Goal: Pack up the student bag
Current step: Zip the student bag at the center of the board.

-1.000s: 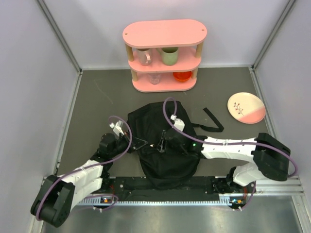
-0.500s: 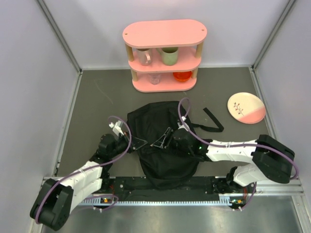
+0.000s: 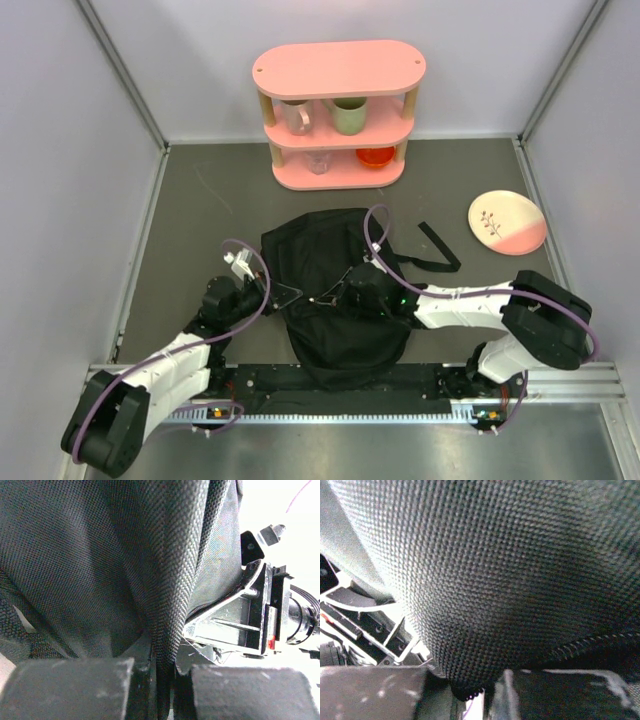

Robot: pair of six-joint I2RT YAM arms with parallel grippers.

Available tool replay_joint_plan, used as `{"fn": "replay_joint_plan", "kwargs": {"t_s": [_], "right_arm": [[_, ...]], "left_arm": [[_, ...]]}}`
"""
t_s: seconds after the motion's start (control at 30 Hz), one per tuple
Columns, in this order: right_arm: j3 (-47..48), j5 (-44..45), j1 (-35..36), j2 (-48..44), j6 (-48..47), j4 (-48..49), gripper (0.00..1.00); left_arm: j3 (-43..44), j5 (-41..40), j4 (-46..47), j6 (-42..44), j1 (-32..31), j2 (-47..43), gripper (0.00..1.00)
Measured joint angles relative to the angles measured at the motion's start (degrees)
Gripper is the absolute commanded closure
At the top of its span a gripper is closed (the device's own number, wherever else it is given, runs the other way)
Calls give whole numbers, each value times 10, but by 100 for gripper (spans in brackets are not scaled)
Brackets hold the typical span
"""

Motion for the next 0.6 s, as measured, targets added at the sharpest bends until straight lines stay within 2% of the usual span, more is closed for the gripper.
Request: {"fn": "replay_joint_plan", "kwargs": {"t_s": [0.27, 0.4, 0.6], "right_arm": [[0, -2, 0, -3, -2, 3, 100], [6, 17, 7, -28, -44, -25, 100], [49, 97, 44, -93, -144, -105, 100]], "left_arm": [[0, -4, -9, 2, 0, -9, 100], [0, -10, -26, 5, -3, -27, 100], [0, -10, -52, 16, -8, -65, 100]]}}
